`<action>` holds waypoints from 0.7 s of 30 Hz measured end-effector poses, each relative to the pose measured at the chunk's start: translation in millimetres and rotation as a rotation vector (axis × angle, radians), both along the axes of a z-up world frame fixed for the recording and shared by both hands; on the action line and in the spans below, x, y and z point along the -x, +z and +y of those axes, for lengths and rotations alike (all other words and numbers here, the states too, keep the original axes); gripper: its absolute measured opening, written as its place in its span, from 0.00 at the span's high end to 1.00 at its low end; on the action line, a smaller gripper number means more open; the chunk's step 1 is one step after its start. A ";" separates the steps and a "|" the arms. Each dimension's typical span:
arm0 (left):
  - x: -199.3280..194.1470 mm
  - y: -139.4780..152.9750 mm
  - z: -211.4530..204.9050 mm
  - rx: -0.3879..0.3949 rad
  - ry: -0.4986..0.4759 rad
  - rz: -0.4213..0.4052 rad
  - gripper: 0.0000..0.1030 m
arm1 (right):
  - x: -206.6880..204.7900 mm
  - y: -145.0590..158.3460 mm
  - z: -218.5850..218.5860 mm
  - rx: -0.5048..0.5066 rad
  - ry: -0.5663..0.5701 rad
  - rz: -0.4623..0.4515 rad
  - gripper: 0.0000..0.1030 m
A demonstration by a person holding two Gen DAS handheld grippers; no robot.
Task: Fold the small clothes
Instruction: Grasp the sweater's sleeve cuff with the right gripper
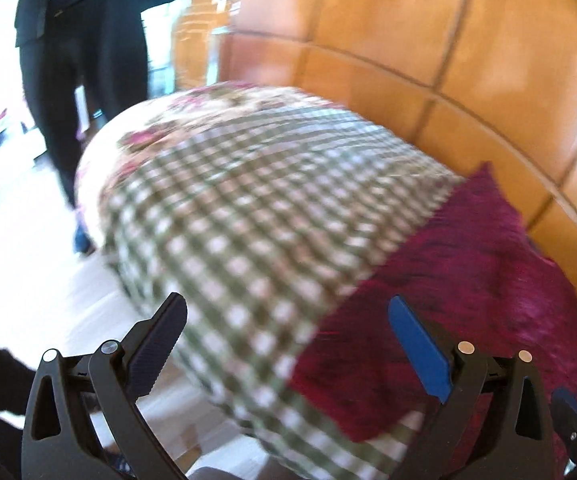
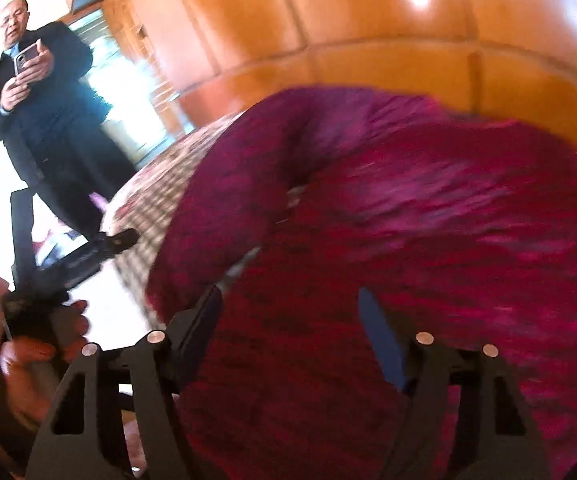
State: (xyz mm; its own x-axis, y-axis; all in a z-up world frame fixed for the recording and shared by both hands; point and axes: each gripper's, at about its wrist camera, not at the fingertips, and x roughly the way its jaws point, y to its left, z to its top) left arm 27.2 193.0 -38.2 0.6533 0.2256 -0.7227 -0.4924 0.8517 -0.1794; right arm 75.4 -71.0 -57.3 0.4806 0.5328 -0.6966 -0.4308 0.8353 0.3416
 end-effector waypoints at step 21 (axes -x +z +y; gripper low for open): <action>30.6 -8.3 31.6 0.117 0.180 -0.089 0.03 | -69.0 -2.7 2.5 -0.525 0.054 0.227 0.90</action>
